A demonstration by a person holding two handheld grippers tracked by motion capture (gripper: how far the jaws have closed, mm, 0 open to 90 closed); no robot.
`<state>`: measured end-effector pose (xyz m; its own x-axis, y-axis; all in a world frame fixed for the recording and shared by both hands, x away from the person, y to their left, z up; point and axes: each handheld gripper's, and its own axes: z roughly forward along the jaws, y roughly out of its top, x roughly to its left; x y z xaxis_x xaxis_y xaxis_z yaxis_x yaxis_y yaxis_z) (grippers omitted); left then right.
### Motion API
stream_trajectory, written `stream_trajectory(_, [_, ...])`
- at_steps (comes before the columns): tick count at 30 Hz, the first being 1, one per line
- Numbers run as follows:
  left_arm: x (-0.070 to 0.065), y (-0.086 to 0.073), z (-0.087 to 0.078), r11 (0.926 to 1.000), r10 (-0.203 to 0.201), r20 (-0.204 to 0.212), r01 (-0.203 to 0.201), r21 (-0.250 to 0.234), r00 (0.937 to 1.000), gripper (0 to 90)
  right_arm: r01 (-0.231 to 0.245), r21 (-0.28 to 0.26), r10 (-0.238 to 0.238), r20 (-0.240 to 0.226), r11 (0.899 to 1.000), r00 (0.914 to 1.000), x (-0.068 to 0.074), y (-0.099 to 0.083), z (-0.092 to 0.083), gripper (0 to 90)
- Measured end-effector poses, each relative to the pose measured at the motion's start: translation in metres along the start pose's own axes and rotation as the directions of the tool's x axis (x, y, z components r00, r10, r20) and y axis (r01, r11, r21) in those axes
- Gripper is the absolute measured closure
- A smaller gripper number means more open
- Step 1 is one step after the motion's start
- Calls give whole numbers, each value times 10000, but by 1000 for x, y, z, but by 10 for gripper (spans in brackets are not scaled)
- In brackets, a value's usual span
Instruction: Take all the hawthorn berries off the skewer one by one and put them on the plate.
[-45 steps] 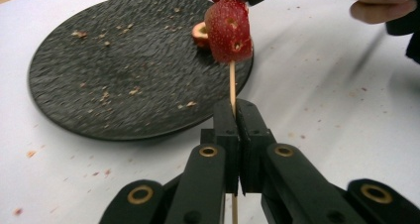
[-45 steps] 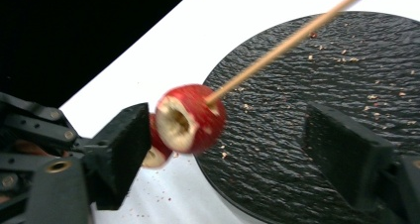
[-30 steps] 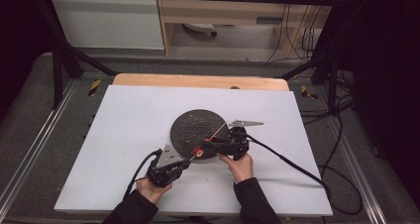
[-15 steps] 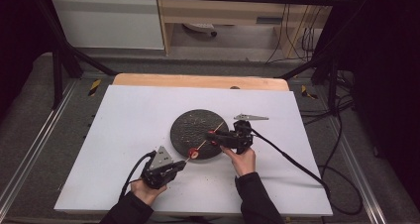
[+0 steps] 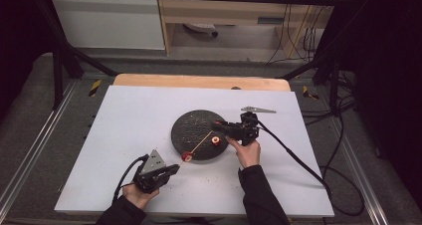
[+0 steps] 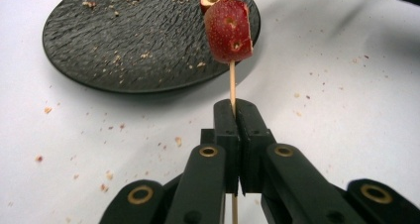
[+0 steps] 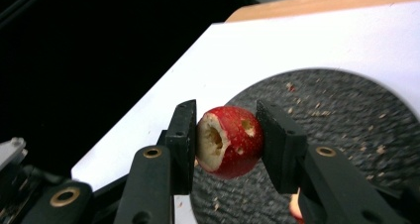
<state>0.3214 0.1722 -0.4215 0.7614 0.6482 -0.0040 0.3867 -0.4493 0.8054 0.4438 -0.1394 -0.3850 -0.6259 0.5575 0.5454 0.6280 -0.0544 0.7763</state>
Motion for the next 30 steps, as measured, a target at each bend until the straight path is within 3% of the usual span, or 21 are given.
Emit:
stream_trajectory(4, [5, -7, -8, 10000, -13, -197, 14, 72, 9998, 881, 64, -150, -60, 261, 9999, 9996, -3, 7, -2, 618])
stream_trajectory(7, [12, -11, -14, 9996, -266, -252, 267, 7, 9993, 881, 88, -74, -84, 515, 9999, 9986, -6, 9, 1, 618])
stream_trajectory(13, [20, -12, -19, 9987, -493, -367, 487, -180, 9981, 880, 314, 631, -387, 1180, 9975, 9923, -14, 3, 23, 618])
stream_trajectory(19, [25, -12, -17, 9980, -604, -416, 597, -198, 9973, 880, 560, 1724, -912, 2035, 9834, 9748, -26, -8, 54, 617])
stream_trajectory(30, [27, -12, -15, 9976, -682, -440, 675, -172, 9967, 881, 870, 2642, -1593, 2659, 9605, 9507, -37, -22, 68, 610])
